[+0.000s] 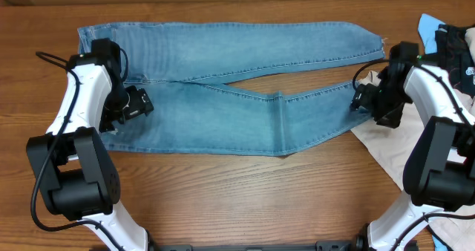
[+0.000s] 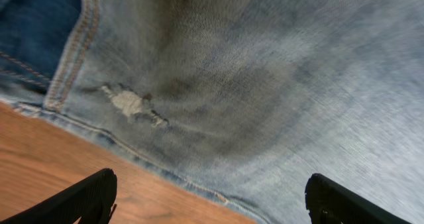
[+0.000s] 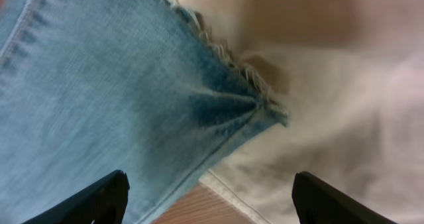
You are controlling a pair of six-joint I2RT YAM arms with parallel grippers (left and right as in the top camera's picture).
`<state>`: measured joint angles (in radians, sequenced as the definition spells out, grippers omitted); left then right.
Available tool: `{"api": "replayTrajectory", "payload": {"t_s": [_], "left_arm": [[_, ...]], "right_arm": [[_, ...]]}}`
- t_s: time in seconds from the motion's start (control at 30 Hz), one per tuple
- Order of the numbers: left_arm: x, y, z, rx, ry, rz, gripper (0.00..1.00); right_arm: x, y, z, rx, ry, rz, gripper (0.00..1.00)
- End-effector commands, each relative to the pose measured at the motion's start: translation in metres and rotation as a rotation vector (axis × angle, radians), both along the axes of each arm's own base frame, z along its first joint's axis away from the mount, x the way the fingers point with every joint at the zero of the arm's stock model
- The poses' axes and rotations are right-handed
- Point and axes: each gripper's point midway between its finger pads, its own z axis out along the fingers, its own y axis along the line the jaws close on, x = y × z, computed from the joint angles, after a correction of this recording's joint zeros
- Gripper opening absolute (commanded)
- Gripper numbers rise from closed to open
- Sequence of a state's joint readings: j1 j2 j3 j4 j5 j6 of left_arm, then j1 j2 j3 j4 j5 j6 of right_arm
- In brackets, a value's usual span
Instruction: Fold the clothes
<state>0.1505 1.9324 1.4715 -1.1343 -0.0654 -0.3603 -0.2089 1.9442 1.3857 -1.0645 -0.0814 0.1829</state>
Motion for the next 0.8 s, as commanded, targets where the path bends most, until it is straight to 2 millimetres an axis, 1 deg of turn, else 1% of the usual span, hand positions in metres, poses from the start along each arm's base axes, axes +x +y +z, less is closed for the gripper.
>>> {"api": "replayTrajectory", "payload": {"t_s": [0.0,0.07,0.17,0.23,0.3,0.33,0.37,0.43,0.53,0.6,0.63,0.7,0.73,0.77], "left_arm": [[-0.010,0.001,-0.019,0.011,0.018,0.005,0.93],[-0.013,0.001,-0.030,0.012,0.015,0.005,0.93],[-0.017,0.002,-0.038,0.021,0.019,0.005,0.93],[-0.022,0.002,-0.045,0.023,0.026,0.004,0.95],[-0.027,0.006,-0.048,0.047,0.041,0.003,0.95],[-0.029,0.009,-0.048,0.065,0.049,0.002,0.94],[-0.030,0.011,-0.048,0.075,0.053,0.001,0.95],[-0.033,0.017,-0.047,0.103,0.065,0.006,0.96],[-0.036,0.030,-0.047,0.116,0.068,0.038,0.96],[-0.040,0.044,-0.047,0.114,0.071,0.084,0.96],[-0.043,0.050,-0.047,0.113,0.072,0.104,0.96],[-0.051,0.071,-0.047,0.103,0.072,0.176,0.96],[-0.055,0.078,-0.047,0.094,0.073,0.205,0.96],[-0.056,0.080,-0.048,0.069,0.068,0.217,0.96]], "right_arm": [[-0.004,0.002,-0.018,0.008,-0.012,-0.018,0.82],[0.000,0.003,-0.026,0.011,-0.043,-0.029,0.81],[0.010,0.009,-0.027,0.050,-0.093,-0.026,0.76],[0.018,0.012,-0.026,0.069,-0.127,-0.023,0.56],[0.018,0.012,-0.026,0.068,-0.128,-0.023,0.20],[0.015,0.011,-0.025,0.070,-0.117,-0.027,0.07],[0.012,0.010,-0.025,0.073,-0.104,-0.038,0.04],[0.005,0.007,-0.022,0.077,-0.082,-0.055,0.04],[-0.009,0.000,-0.010,0.074,-0.057,-0.078,0.04],[-0.020,-0.011,0.007,0.038,-0.052,-0.117,0.04],[-0.022,-0.014,0.010,0.028,-0.053,-0.126,0.04],[-0.028,-0.023,0.021,-0.002,-0.059,-0.141,0.04],[-0.028,-0.024,0.022,-0.008,-0.060,-0.139,0.04],[-0.028,-0.023,0.023,-0.007,-0.060,-0.139,0.04]]}}
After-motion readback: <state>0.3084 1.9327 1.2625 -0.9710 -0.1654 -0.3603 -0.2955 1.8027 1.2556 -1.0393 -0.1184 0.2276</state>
